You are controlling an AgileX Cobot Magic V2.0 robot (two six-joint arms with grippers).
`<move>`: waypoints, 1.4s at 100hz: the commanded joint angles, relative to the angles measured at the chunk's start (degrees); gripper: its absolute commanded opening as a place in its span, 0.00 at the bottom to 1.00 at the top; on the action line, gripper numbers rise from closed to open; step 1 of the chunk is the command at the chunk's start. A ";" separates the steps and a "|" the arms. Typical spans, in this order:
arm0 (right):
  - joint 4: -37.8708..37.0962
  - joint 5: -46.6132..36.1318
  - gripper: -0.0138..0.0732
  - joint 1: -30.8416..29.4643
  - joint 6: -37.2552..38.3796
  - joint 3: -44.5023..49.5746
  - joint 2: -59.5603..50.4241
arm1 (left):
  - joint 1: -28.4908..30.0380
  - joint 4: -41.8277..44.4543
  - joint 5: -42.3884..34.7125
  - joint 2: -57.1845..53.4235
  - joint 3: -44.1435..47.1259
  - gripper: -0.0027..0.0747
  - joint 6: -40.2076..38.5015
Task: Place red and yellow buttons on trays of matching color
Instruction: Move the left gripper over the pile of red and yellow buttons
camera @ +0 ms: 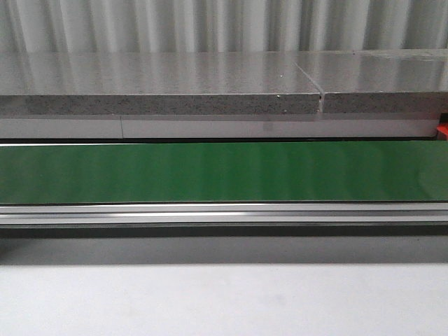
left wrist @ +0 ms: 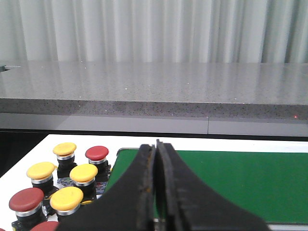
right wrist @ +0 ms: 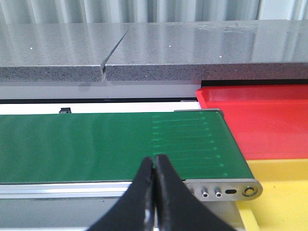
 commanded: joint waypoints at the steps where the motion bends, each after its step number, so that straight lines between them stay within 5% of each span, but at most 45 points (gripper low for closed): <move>1: -0.80 -4.25 0.08 -0.12 -0.56 -0.82 -0.62 | 0.07 -0.47 -4.60 -2.28 3.01 0.01 -0.53; 86: -0.80 -4.25 0.08 -0.12 -0.56 -0.82 -0.62 | 0.07 -0.36 -6.31 -2.28 3.01 0.01 -0.53; 112: -0.80 -4.25 0.08 -0.12 -0.56 -0.82 -0.62 | 0.07 -0.20 4.41 -2.28 -4.38 0.01 -0.53; 140: -0.80 -4.25 0.08 -0.12 -0.56 -0.82 -0.62 | 0.07 -0.20 26.66 0.45 -20.67 0.01 -0.53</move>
